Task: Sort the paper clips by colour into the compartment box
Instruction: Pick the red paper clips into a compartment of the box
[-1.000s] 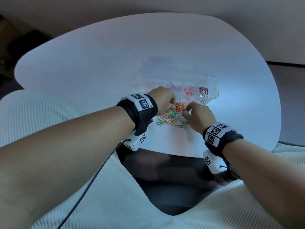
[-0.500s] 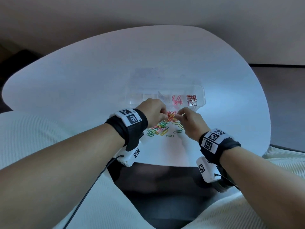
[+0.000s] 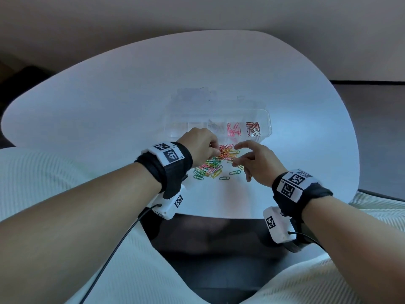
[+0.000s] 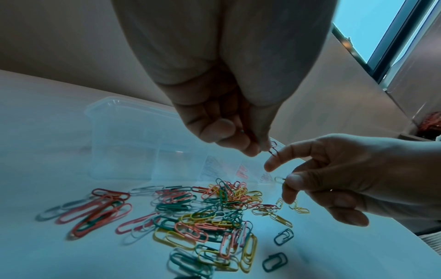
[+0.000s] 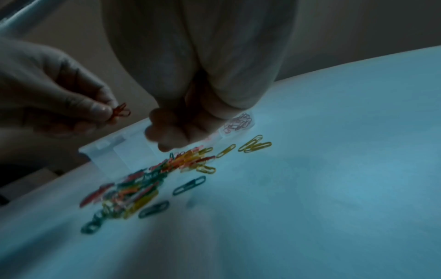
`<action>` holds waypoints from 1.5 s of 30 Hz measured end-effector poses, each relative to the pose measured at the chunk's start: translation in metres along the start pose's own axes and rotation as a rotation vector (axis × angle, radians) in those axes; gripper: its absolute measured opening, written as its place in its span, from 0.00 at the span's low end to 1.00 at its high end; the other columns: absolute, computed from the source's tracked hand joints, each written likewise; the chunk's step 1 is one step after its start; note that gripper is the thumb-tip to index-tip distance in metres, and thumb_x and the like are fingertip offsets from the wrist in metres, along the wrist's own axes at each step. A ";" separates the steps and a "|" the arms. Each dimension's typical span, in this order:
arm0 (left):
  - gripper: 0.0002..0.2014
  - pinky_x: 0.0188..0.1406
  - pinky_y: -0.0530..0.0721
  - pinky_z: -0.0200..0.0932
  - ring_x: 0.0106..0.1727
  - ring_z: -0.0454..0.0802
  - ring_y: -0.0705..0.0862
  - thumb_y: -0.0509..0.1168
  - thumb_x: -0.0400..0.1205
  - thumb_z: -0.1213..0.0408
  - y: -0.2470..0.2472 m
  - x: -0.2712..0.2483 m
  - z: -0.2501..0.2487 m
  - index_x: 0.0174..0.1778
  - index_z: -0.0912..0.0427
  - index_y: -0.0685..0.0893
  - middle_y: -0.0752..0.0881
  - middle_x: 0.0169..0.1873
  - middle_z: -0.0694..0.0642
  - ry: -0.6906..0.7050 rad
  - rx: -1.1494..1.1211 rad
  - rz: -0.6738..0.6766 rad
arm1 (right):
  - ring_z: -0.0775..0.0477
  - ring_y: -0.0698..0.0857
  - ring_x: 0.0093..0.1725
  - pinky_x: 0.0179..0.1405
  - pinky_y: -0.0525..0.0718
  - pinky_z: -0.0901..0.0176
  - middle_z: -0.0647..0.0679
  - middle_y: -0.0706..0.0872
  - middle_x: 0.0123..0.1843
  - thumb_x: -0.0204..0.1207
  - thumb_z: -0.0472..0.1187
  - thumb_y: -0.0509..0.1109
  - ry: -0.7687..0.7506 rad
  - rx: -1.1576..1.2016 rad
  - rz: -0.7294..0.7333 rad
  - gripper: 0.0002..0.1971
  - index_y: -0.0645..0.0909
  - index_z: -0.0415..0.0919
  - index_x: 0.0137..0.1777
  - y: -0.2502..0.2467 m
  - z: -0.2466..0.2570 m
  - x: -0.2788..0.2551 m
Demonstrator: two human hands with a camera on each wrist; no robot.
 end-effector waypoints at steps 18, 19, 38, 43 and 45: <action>0.06 0.35 0.77 0.38 0.30 0.41 0.80 0.69 0.80 0.60 -0.006 -0.002 -0.006 0.42 0.57 0.89 0.87 0.32 0.48 0.018 -0.071 -0.039 | 0.45 0.89 0.28 0.38 0.92 0.55 0.37 0.88 0.40 0.83 0.28 0.60 0.227 0.493 -0.058 0.11 0.80 0.27 0.61 -0.017 0.001 0.001; 0.06 0.34 0.77 0.37 0.30 0.41 0.80 0.69 0.80 0.60 -0.006 -0.002 -0.006 0.42 0.57 0.89 0.87 0.32 0.49 0.019 -0.076 -0.040 | 0.44 0.89 0.28 0.38 0.91 0.55 0.39 0.89 0.40 0.84 0.29 0.61 0.228 0.333 -0.098 0.10 0.81 0.29 0.60 -0.020 -0.003 0.002; 0.04 0.38 0.75 0.37 0.37 0.44 0.83 0.70 0.80 0.59 -0.004 0.000 -0.005 0.42 0.55 0.88 0.86 0.33 0.47 0.008 -0.074 -0.020 | 0.38 0.86 0.44 0.37 0.78 0.57 0.44 0.88 0.46 0.80 0.51 0.66 -0.053 -0.807 -0.169 0.10 0.85 0.49 0.51 0.008 -0.002 0.022; 0.06 0.30 0.74 0.33 0.30 0.40 0.80 0.70 0.80 0.59 -0.005 0.005 -0.008 0.40 0.56 0.90 0.86 0.31 0.47 0.001 -0.132 -0.066 | 0.36 0.80 0.38 0.34 0.74 0.51 0.43 0.81 0.37 0.83 0.45 0.55 -0.019 -0.550 -0.200 0.09 0.72 0.41 0.50 -0.001 0.000 0.009; 0.07 0.30 0.76 0.35 0.29 0.42 0.80 0.71 0.79 0.60 -0.010 0.012 -0.017 0.39 0.58 0.90 0.88 0.32 0.50 -0.003 -0.205 -0.129 | 0.39 0.74 0.33 0.31 0.69 0.50 0.44 0.76 0.30 0.81 0.41 0.53 -0.012 -0.320 -0.275 0.10 0.69 0.40 0.40 -0.015 0.010 0.002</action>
Point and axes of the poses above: each hand's wrist, its own x-axis towards the middle knuckle, its own y-axis out of the palm, z = x × y, the point moved 5 cm from there along x, towards the middle knuckle
